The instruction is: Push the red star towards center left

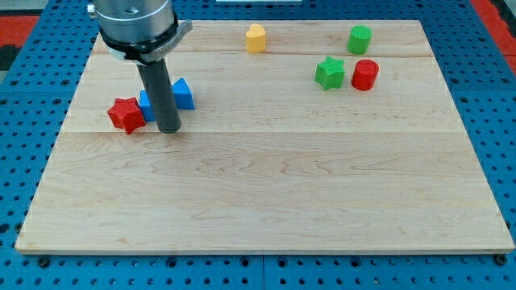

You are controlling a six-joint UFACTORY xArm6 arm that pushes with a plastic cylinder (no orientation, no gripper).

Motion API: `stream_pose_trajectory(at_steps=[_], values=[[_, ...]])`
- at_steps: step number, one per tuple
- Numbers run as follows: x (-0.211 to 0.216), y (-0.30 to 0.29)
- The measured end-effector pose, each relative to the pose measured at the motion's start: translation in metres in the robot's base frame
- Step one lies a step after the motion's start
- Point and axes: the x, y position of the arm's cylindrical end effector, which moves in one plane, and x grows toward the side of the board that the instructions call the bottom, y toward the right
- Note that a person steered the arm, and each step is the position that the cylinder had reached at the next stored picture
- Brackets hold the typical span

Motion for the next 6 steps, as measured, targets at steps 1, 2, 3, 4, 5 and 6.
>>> stream_pose_trajectory(at_steps=[1,2,3,4,5,6], values=[[0.000,-0.046],[0.000,-0.063],[0.000,-0.052],[0.001,-0.040],[0.002,-0.031],[0.009,-0.024]])
